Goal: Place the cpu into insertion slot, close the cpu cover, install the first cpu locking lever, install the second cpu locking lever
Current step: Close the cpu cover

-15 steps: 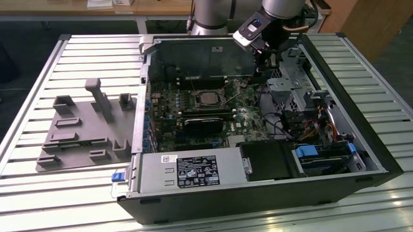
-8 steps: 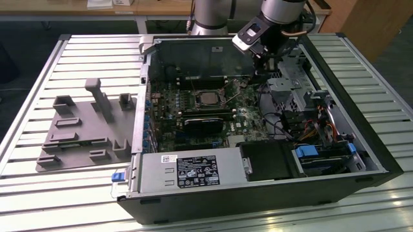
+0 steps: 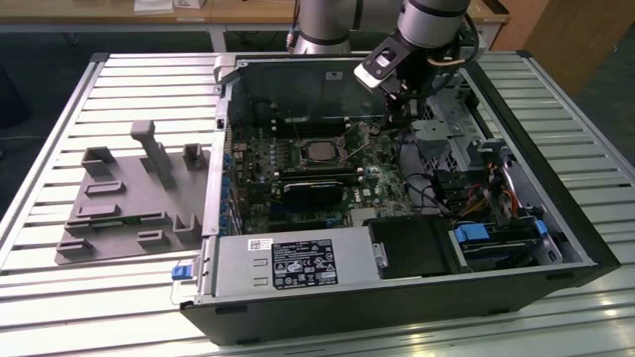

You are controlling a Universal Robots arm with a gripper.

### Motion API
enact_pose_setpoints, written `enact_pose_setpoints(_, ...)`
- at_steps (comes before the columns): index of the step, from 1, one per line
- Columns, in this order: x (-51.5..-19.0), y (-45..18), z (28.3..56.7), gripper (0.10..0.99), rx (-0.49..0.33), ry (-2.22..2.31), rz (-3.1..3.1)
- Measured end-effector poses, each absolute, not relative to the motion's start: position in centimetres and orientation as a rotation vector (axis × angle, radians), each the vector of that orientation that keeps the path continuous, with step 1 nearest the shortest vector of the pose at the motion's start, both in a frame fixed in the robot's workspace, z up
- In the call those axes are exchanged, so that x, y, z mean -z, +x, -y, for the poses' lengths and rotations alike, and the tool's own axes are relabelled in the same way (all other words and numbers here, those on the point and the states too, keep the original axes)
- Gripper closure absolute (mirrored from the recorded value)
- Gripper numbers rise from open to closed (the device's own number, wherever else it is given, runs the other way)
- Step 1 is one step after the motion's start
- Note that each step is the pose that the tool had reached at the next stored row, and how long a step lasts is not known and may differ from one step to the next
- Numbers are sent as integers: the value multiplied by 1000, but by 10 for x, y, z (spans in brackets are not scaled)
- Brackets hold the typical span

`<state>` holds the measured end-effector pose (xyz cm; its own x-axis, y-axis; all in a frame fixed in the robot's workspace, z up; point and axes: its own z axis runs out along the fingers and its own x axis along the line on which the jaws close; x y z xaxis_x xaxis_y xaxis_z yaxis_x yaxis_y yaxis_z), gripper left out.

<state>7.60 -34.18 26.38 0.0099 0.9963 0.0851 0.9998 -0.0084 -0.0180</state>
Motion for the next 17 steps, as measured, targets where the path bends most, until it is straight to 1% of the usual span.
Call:
enact_pose_setpoints(9, -252, 73, 342, 984, 80, -2167, 2162)
enact_pose_setpoints(17, -241, 73, 342, 984, 62, -2153, 2160)
